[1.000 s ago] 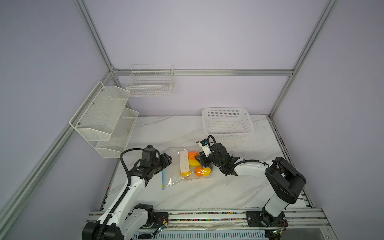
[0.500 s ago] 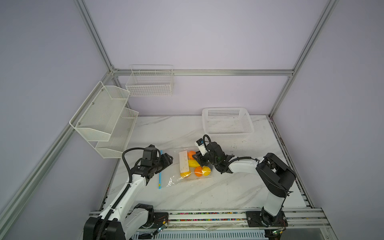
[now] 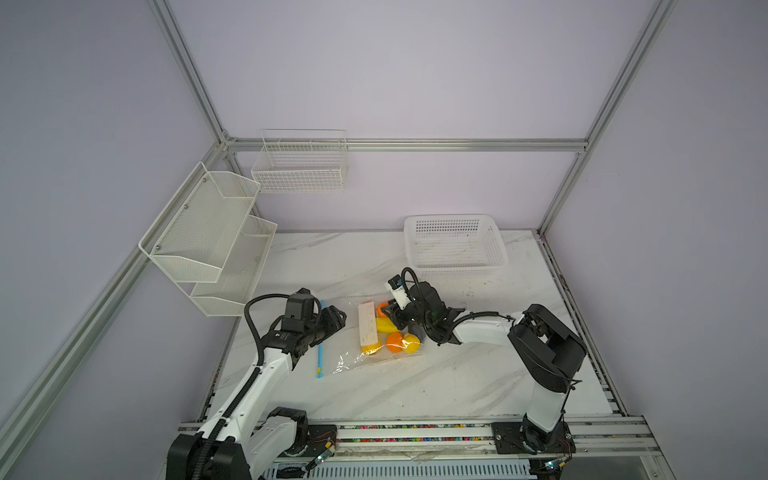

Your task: Place the food in the zip-top bag and seal the zipper

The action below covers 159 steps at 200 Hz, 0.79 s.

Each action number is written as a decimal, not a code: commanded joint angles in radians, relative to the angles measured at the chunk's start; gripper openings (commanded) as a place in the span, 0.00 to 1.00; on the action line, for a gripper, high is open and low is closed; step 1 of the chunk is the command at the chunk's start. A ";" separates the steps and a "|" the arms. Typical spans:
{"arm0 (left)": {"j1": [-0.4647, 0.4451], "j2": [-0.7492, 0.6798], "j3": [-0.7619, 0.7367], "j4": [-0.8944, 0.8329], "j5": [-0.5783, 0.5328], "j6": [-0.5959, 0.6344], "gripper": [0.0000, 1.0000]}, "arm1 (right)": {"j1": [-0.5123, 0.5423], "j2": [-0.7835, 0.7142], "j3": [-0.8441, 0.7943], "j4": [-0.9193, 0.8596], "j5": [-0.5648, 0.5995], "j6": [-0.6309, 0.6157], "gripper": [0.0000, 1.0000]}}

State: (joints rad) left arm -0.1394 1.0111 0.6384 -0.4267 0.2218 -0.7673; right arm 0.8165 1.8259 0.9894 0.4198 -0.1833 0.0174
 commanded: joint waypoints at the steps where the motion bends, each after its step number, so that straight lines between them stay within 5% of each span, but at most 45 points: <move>1: 0.001 0.007 0.102 0.035 0.021 0.030 0.63 | 0.007 -0.083 0.012 -0.034 0.043 -0.020 0.38; 51: 0.003 -0.014 0.097 -0.009 -0.099 0.059 0.64 | 0.007 -0.282 -0.101 -0.086 0.176 0.115 0.50; 87: 0.007 -0.039 0.080 -0.050 -0.210 0.051 0.83 | 0.005 -0.394 -0.128 -0.267 0.266 0.340 0.68; 123: 0.009 -0.002 0.054 0.016 -0.126 0.032 0.86 | 0.000 -0.482 -0.197 -0.282 0.284 0.447 0.86; 159: 0.008 0.077 0.093 0.042 -0.052 0.046 0.85 | -0.032 -0.471 -0.197 -0.264 0.288 0.405 0.87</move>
State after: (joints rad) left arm -0.1371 1.0519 0.6563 -0.4267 0.1116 -0.7380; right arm 0.8032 1.3651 0.7979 0.1608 0.0731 0.4072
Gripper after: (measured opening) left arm 0.851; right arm 0.870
